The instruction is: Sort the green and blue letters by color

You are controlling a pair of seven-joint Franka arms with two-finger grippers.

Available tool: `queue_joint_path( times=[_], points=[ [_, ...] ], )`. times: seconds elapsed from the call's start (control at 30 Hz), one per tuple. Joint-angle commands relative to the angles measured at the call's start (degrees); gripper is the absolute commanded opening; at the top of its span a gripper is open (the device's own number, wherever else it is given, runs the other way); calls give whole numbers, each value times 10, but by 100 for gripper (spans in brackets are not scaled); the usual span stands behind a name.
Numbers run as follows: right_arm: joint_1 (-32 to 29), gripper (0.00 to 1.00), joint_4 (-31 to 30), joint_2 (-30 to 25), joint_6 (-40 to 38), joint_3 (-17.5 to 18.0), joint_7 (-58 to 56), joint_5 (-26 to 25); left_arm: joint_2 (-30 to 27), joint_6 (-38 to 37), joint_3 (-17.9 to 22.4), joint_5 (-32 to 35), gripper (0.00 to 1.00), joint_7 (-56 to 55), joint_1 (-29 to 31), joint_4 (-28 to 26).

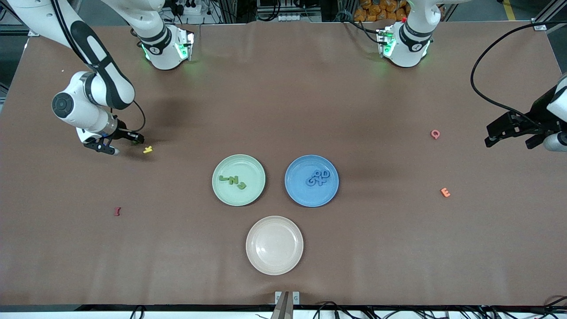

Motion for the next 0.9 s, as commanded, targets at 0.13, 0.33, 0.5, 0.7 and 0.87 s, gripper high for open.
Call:
queue_joint_path(
  times=[0.13, 0.33, 0.5, 0.7, 0.87],
  points=[
    [2, 17, -18, -23, 5, -1, 4, 0, -2, 5, -1, 7, 100, -9, -1, -1],
    [8, 15, -16, -37, -5, 0, 9, 2, -2, 5, -1, 7, 100, -9, -1, -1],
    [15, 13, -14, -47, -21, 1, 28, 2, -3, 5, -1, 7, 100, -9, -1, -1],
    [31, 13, -4, -60, -42, 2, 52, 4, -2, 5, -1, 7, 100, -9, 0, -1],
    [62, 13, 6, -67, -46, 5, 100, 19, -2, 5, -1, 7, 100, -9, 1, -3]
  ],
)
